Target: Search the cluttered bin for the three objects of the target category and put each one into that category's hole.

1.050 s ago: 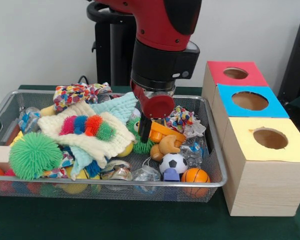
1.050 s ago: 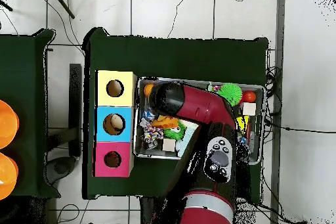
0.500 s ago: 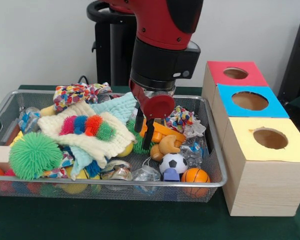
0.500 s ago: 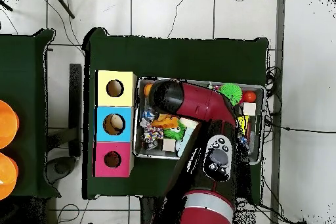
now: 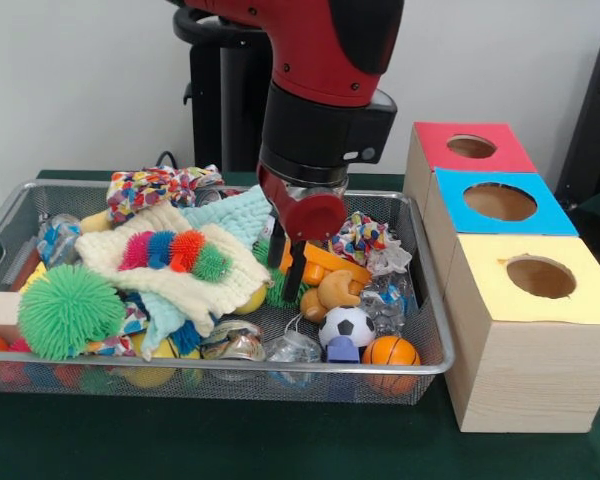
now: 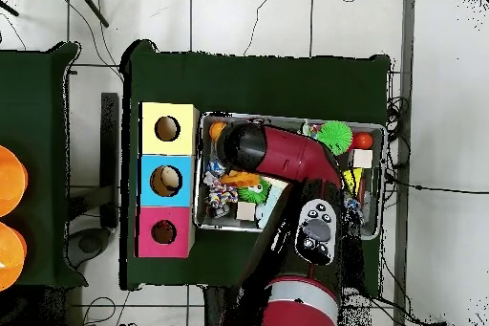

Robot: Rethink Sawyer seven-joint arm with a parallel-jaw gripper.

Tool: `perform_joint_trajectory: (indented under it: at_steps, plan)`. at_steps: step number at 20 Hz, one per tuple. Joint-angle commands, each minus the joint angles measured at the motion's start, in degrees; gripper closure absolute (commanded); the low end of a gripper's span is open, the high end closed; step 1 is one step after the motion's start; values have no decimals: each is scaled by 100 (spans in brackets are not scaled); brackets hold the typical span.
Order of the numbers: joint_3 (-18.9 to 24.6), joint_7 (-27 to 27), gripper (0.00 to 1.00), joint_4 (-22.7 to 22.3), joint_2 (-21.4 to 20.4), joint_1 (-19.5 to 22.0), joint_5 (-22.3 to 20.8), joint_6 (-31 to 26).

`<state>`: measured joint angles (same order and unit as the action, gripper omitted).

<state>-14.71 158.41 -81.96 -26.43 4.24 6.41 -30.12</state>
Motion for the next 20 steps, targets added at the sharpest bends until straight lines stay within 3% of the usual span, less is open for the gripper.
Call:
perform_joint_trajectory:
  at_steps: [1,7,20]
  plan:
    - [710,681,0,-1047,226,-39,191,771]
    - [778,813,0,-1197,359,-117,340,1146]
    - [696,919,0,-1394,343,-366,638,1233]
